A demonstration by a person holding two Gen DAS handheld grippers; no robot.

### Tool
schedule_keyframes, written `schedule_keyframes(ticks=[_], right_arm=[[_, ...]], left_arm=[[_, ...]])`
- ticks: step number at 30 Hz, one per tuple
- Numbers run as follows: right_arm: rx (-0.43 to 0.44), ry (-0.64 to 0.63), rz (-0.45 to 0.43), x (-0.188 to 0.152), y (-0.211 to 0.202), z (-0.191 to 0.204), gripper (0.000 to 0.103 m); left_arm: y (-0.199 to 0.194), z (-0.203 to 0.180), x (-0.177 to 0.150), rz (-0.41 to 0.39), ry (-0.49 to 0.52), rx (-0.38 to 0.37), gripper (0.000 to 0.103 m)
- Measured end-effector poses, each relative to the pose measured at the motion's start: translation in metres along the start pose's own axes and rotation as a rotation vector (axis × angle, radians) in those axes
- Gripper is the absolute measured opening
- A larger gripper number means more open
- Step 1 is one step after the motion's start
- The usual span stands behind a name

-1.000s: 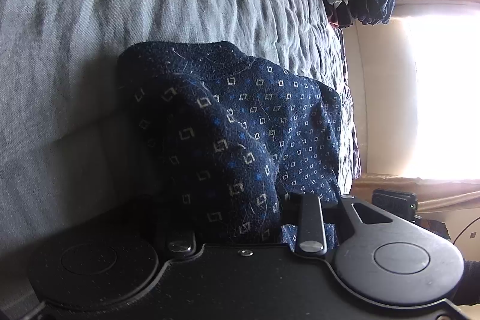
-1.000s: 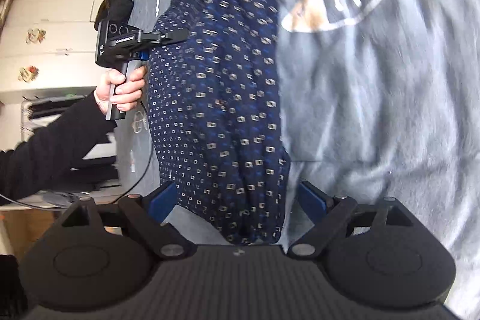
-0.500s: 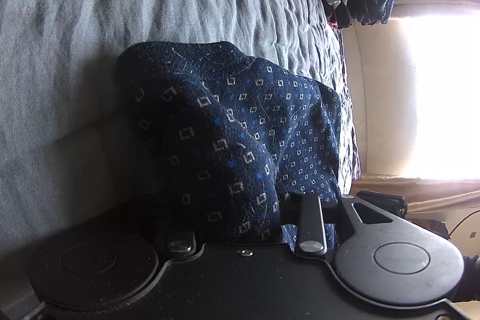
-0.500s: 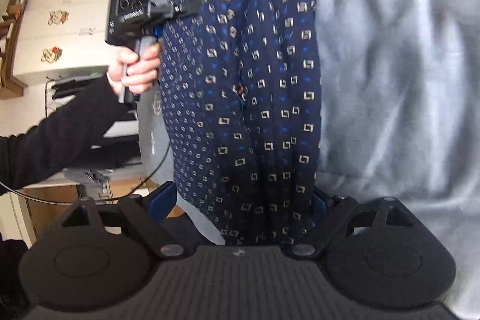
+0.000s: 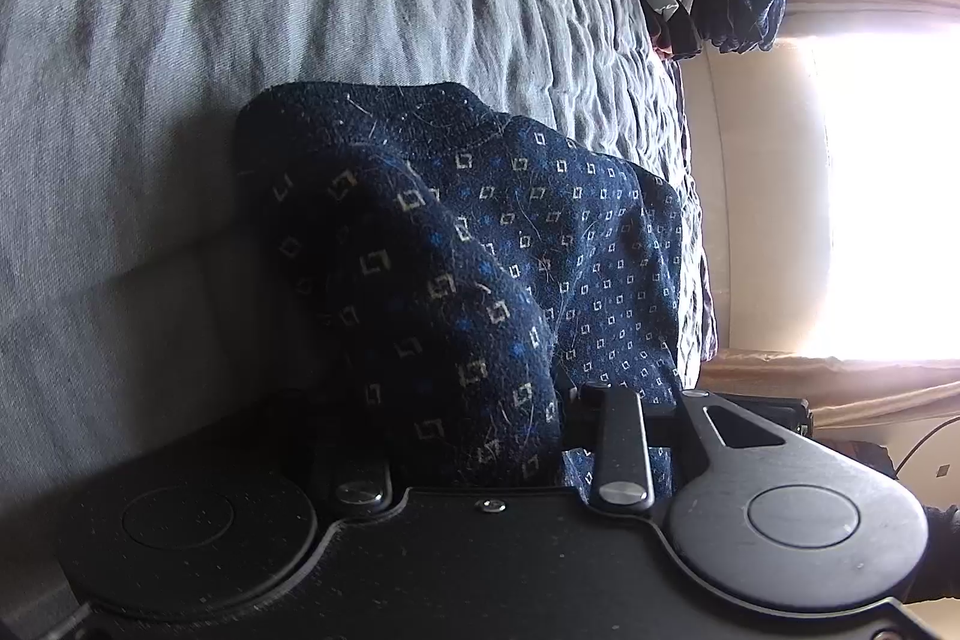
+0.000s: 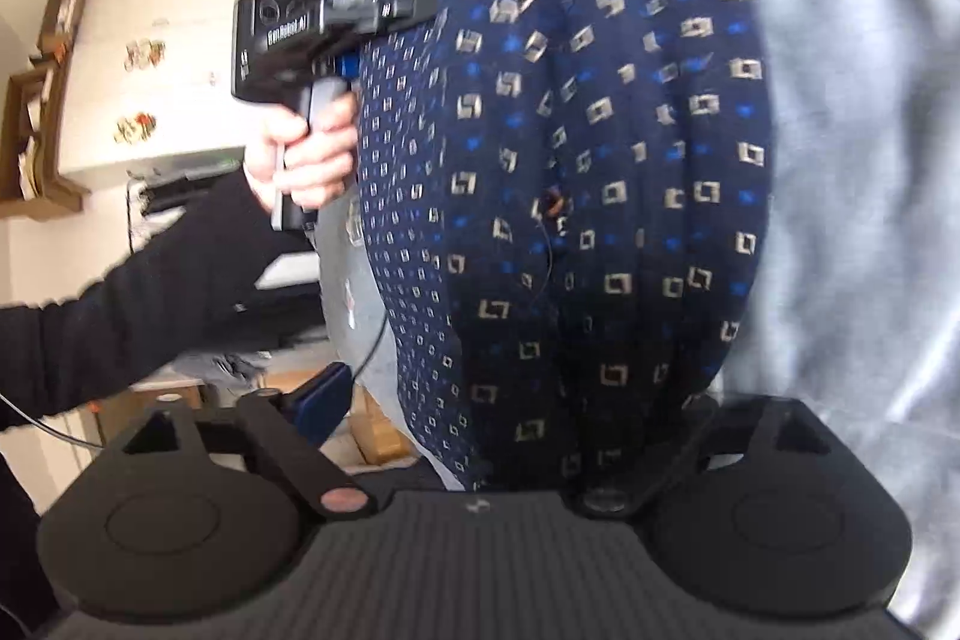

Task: Fold clothes
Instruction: 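Lift the folded navy shirt off the quilt with the left gripper, then carry the held navy shirt with the left gripper over the clothes stack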

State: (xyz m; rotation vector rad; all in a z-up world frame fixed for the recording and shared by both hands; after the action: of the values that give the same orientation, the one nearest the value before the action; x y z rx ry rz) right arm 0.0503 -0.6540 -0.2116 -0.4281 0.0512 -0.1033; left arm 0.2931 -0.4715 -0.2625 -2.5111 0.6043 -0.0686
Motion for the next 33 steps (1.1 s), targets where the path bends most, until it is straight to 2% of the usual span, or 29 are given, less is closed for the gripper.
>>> schedule_keyframes(ticks=[2, 4, 12, 19, 27, 33], right_arm=[[-0.032, 0.007, -0.003, -0.001, -0.003, -0.004, 0.031], [-0.046, 0.023, -0.009, -0.002, -0.007, -0.009, 0.029], [0.041, 0.054, -0.039, -0.002, -0.016, 0.002, 0.024], [0.11, 0.049, -0.074, 0.0, -0.028, 0.026, 0.024], [0.144, -0.004, -0.084, -0.002, -0.056, 0.064, 0.024], [0.147, -0.054, -0.119, 0.002, -0.102, 0.101, 0.024]], left_arm=[[0.0, 0.0, 0.0, 0.001, 0.0, -0.001, 0.034], [-0.001, 0.001, -0.001, 0.001, 0.001, -0.002, 0.034], [-0.004, -0.005, -0.004, -0.017, 0.011, -0.006, 0.028], [-0.016, -0.029, -0.008, -0.02, 0.052, -0.008, 0.025], [-0.034, -0.096, -0.012, -0.043, 0.14, -0.015, 0.025], [-0.047, -0.18, -0.02, -0.119, 0.201, -0.004, 0.025]])
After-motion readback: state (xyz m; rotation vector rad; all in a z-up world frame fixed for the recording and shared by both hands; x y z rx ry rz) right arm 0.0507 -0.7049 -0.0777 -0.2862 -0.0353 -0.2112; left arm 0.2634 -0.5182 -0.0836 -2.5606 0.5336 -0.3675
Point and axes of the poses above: each gripper's, at about its wrist camera, not at the fingertips, and y roughly the way its jaws point, z to its left, x to its top, the point moved 4 cm from there along y, roughly the way its jaws point, and after that the axes turned 7 degrees about -y, right-handed, at the moved point
